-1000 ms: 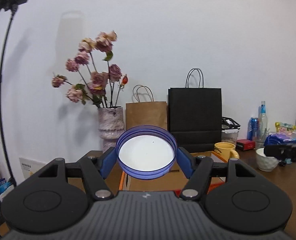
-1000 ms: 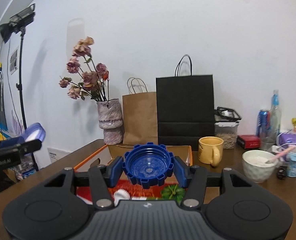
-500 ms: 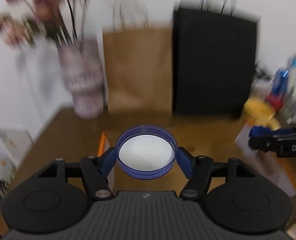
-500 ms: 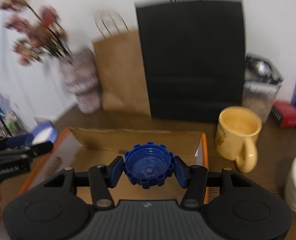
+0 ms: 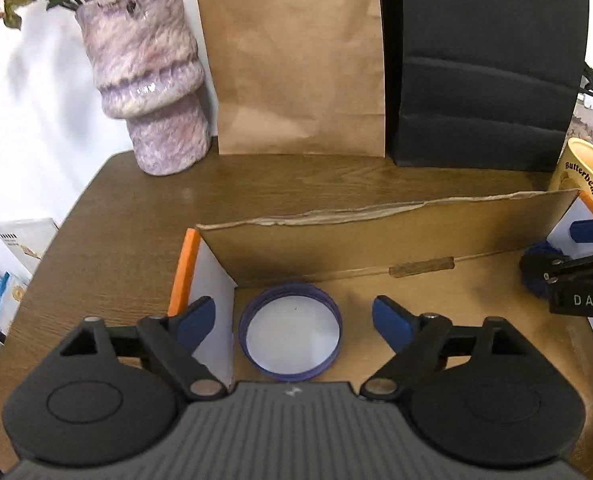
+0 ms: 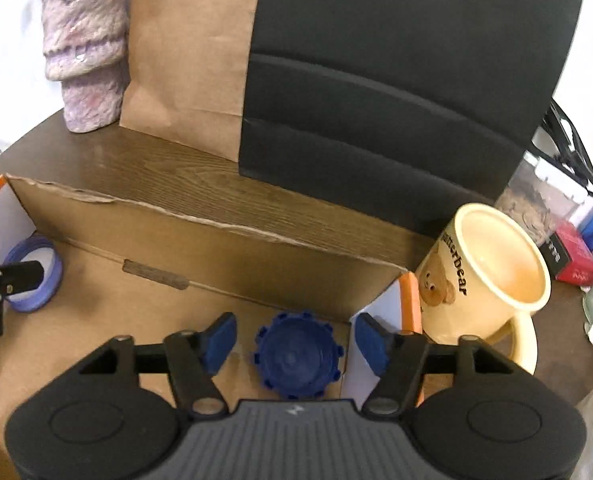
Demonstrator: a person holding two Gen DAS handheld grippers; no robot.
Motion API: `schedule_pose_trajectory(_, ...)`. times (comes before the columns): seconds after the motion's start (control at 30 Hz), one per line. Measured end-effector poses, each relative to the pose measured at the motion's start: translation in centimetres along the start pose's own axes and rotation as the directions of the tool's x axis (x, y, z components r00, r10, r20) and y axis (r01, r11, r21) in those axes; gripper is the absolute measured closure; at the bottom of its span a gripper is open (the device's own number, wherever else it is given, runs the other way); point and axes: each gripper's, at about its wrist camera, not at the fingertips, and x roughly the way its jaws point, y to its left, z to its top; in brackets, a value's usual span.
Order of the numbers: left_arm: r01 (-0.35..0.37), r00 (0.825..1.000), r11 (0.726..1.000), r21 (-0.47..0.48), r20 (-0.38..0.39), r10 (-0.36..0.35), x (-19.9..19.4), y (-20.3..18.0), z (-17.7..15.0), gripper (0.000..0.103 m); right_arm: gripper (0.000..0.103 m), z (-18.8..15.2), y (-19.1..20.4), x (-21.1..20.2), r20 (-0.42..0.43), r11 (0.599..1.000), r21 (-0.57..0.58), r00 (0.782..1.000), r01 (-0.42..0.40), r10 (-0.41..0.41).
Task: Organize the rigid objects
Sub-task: 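Open both tools to drop the lid and blue cap into the box, then withdraw both tools from the box back toward the table objects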
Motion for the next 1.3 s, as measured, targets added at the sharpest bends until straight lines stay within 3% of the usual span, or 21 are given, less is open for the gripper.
schedule_pose_trajectory(0.13, 0.003, 1.0, 1.0, -0.018, 0.013, -0.003, -2.0, 0.8, 0.5, 0.013, 0.031, 0.2, -1.1, -2.5, 0.04, 1.0, 0.023, 0.999, -0.002, 0.001)
schedule_pose_trajectory(0.27, 0.019, 0.999, 0.999, -0.044, 0.028, -0.018, -5.7, 2.3, 0.7, 0.009, 0.021, -0.6, -2.3, -6.8, 0.085, 0.999, 0.05, 0.996, -0.012, 0.008)
schedule_pose_trajectory(0.43, 0.041, 0.991, 0.999, -0.005, 0.126, -0.04, -12.8, 3.7, -0.5, 0.002, 0.02, -2.4, -3.0, -13.2, 0.135, 0.998, 0.054, 0.991, -0.026, 0.018)
schedule_pose_trajectory(0.5, 0.019, 0.984, 1.0, 0.003, 0.177, -0.019, -15.8, 3.8, -1.4, 0.002, 0.02, -3.4, -3.1, -15.9, 0.17, 0.997, 0.063, 0.985, -0.043, 0.032)
schedule_pose_trajectory(0.57, 0.002, 0.97, 1.0, 0.001, 0.245, -0.002, -18.9, 3.9, -2.7, 0.0, 0.018, -4.8, -3.2, -19.0, 0.231, 0.994, 0.076, 0.971, -0.085, 0.066)
schedule_pose_trajectory(0.63, -0.013, 0.945, 1.0, 0.002, 0.327, 0.012, -21.8, 3.6, -4.6, 0.0, 0.012, -6.3, -3.1, -21.5, 0.282, 0.989, 0.085, 0.955, -0.119, 0.091)
schedule_pose_trajectory(0.73, -0.008, 0.906, 1.0, -0.001, 0.423, 0.008, -25.6, 3.2, -8.0, 0.0, 0.011, -9.1, -2.5, -24.8, 0.35, 0.985, 0.085, 0.93, -0.15, 0.111)
schedule_pose_trajectory(0.93, 0.113, 0.874, 0.991, -0.074, 0.482, -0.063, -31.0, 3.5, -15.0, 0.0, 0.009, -16.1, -1.0, -29.6, 0.464, 0.976, 0.063, 0.872, -0.207, 0.155)
schedule_pose_trajectory(1.0, 0.135, 0.854, 0.987, -0.086, 0.516, -0.072, -32.8, 3.7, -18.0, 0.0, 0.008, -18.6, -0.8, -30.4, 0.483, 0.973, 0.05, 0.858, -0.226, 0.175)
schedule_pose_trajectory(1.1, 0.115, 0.819, 0.991, -0.073, 0.571, -0.053, -34.7, 3.7, -22.1, 0.0, 0.008, -22.9, -0.5, -31.7, 0.505, 0.969, 0.071, 0.846, -0.237, 0.17)
schedule_pose_trajectory(1.3, 0.107, 0.806, 0.989, -0.105, 0.591, -0.024, -37.9, 4.3, -29.2, 0.0, 0.008, -31.5, 1.1, -35.5, 0.568, 0.972, 0.087, 0.812, -0.217, 0.13)
